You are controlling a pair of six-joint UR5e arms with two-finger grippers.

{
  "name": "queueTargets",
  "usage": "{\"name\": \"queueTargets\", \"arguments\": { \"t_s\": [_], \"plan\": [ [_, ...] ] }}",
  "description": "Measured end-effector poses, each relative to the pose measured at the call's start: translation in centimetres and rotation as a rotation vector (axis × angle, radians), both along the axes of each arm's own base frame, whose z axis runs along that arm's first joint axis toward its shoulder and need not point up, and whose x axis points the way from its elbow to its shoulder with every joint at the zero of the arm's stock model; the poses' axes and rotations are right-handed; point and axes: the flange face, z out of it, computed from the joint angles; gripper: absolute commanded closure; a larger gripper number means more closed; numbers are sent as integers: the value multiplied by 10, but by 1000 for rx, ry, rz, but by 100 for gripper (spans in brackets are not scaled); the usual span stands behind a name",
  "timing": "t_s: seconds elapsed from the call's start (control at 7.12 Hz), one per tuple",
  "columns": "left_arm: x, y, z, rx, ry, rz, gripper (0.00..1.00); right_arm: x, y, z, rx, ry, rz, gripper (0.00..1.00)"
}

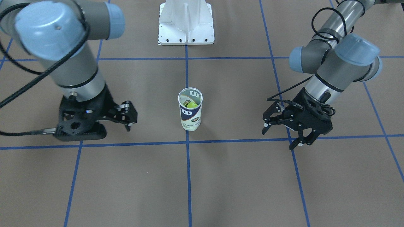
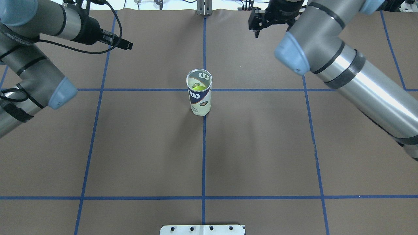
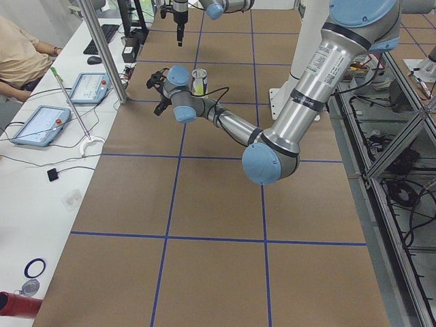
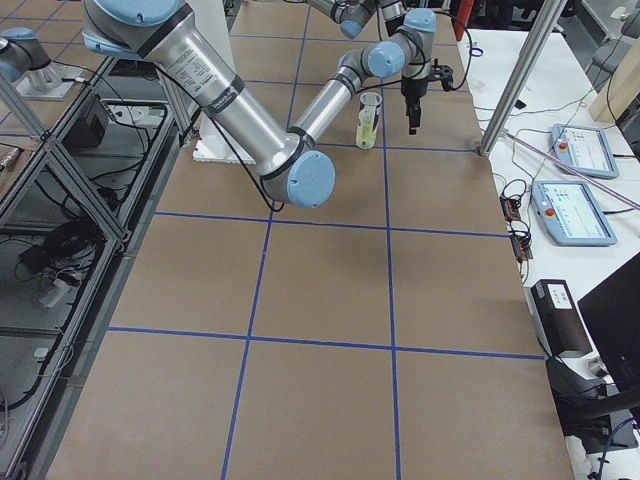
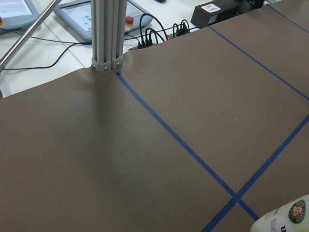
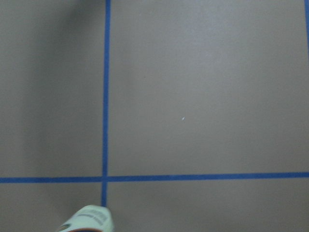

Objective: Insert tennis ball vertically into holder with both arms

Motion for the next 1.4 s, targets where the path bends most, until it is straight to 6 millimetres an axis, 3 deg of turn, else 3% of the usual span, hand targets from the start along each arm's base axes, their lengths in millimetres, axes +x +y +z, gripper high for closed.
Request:
{"name": "queueTargets", "arguments": {
  "t_s": [0.28,0.56,0.84,0.98,1.12,1.4],
  "plan": [
    [-65,-37,36,-69,-222,20,1,80,-51,90,-5,10,-60,1],
    [-137,-56,81,-187,-389,69,0,156,-69,170,-9,34,-104,1],
    [-228,-58,147,-383,-367,51,0,220,-64,241,-42,40,-121,1],
    [-262,-54,186,-500,-339,34,0,244,-57,268,-62,36,-121,1],
    [-291,-45,219,-615,-301,7,0,264,-49,292,-85,33,-112,1],
    [-327,-21,255,-746,-227,-48,0,300,-25,339,-138,31,-85,1]
  ]
}}
